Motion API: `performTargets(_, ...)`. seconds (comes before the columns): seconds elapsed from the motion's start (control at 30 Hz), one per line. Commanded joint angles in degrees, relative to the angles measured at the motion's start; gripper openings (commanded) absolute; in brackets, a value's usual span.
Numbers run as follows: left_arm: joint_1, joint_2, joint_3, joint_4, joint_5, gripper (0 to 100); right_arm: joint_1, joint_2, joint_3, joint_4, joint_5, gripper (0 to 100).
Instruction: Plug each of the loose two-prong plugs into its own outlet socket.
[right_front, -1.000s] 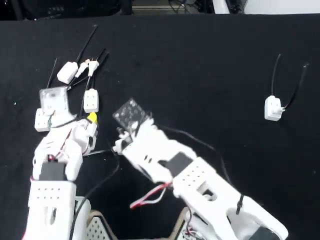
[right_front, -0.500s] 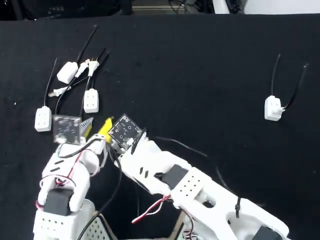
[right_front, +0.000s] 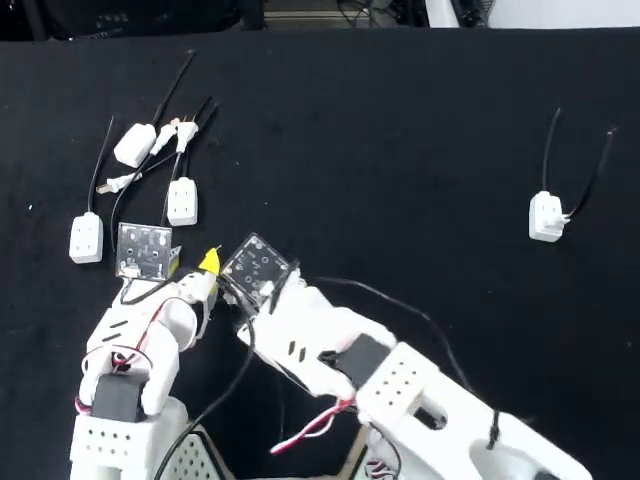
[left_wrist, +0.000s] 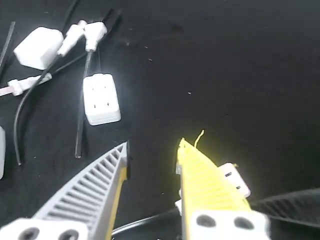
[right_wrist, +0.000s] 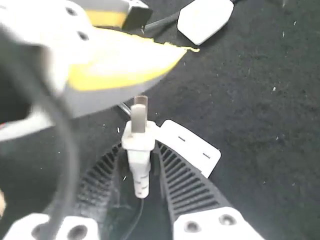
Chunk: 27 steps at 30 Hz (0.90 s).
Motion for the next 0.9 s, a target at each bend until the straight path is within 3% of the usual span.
performTargets(0.0,-0.9,-0.3,-0.4,-0.2,-0.4,17,-0.6,-8.4,-3.6,3.5,-0.3,1.0)
performTargets(0.4,-0.9,0.0,-7.4,0.0,1.9,17,-0.7,-9.0,-0.2,3.2,3.6,1.1)
performTargets(0.6,4.0,0.1,-7.4,-0.3,3.4,17,-0.7,-6.2,0.5,-2.5,3.5,1.1)
performTargets(0.87,6.7,0.2,-3.4,-0.3,-1.8,17,-0.7,-6.3,0.2,-2.2,3.5,1.1)
